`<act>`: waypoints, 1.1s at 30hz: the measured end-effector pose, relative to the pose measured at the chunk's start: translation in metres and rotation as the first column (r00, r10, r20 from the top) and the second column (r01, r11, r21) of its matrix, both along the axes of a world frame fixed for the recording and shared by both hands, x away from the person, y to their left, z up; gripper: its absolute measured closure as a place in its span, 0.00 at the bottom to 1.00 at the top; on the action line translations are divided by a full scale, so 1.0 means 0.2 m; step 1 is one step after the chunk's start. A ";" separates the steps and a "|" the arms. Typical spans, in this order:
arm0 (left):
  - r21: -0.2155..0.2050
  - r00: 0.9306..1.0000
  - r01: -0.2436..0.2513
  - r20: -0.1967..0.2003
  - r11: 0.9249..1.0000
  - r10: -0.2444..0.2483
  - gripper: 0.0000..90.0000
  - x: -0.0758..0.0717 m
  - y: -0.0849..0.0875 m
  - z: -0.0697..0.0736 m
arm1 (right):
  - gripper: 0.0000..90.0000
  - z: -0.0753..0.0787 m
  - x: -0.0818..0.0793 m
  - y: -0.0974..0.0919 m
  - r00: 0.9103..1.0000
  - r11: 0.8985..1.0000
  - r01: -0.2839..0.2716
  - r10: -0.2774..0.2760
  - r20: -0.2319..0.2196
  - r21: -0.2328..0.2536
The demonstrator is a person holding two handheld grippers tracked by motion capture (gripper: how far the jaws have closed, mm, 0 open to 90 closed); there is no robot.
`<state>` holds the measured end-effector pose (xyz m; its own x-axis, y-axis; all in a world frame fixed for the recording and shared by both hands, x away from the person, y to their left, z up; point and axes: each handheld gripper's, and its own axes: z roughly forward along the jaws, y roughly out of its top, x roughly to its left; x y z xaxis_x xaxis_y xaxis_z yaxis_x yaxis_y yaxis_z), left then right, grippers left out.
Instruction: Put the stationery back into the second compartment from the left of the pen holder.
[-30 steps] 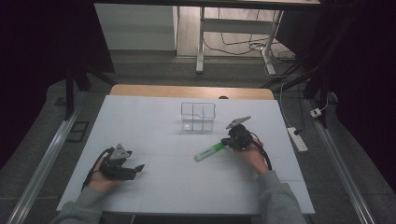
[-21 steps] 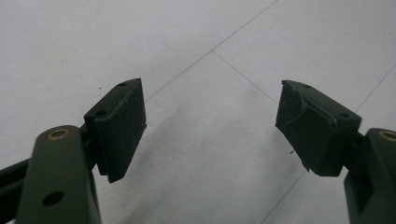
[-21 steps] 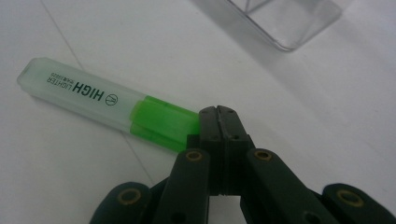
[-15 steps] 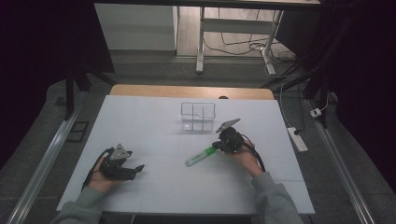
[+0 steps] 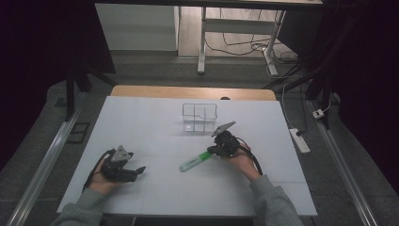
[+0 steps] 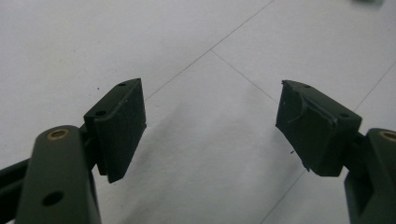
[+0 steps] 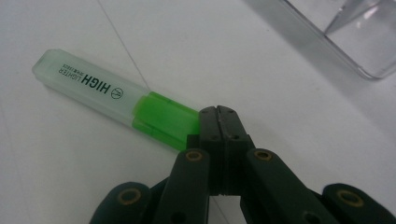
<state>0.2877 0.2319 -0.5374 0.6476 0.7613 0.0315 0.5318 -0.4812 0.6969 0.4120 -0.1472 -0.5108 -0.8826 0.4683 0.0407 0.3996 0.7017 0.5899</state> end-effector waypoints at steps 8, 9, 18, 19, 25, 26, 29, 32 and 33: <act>0.001 1.000 0.002 0.000 1.000 -0.002 0.27 0.00 0.00 0.00 | 0.99 -0.01 -0.03 0.07 0.999 0.999 -0.036 0.036 -0.015 0.013; 0.001 1.000 0.002 0.000 1.000 -0.002 0.27 0.00 0.00 0.00 | 0.99 -0.01 -0.04 0.07 0.999 0.999 -0.042 0.043 -0.014 0.013; 0.003 1.000 0.003 0.001 1.000 -0.003 0.27 0.00 0.00 0.00 | 0.99 -0.02 -0.06 0.11 0.998 0.998 -0.064 0.065 -0.023 0.013; 0.003 1.000 0.003 0.001 1.000 -0.003 0.27 0.00 0.00 0.00 | 0.99 -0.02 -0.06 0.11 0.998 0.998 -0.064 0.065 -0.025 0.012; 0.002 1.000 0.002 0.001 1.000 -0.002 0.27 0.00 0.00 0.00 | 0.99 -0.01 -0.06 0.08 0.999 0.999 -0.043 0.043 0.000 0.015; 0.003 1.000 0.002 0.000 1.000 -0.002 0.27 0.00 0.00 0.00 | 0.99 -0.01 -0.06 0.07 0.999 0.999 -0.035 0.034 0.005 0.022; 0.001 1.000 0.001 0.000 1.000 -0.001 0.27 0.00 0.00 0.00 | 0.99 0.01 -0.08 0.02 0.999 0.999 -0.010 0.008 0.034 0.041; 0.003 1.000 0.004 -0.001 1.000 -0.004 0.27 0.00 0.00 0.00 | 0.99 0.02 -0.10 -0.04 0.998 0.998 0.023 -0.026 0.057 0.058; 0.003 1.000 0.004 -0.001 1.000 -0.004 0.27 0.00 0.00 0.00 | 0.99 0.02 -0.11 -0.06 0.997 0.998 0.032 -0.036 0.066 0.060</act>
<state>0.2881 0.2323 -0.5374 0.6507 0.7586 0.0335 0.5304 -0.4856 0.6949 0.3895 -0.1589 -0.5060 -0.8678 0.4968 0.0099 0.3807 0.6519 0.6559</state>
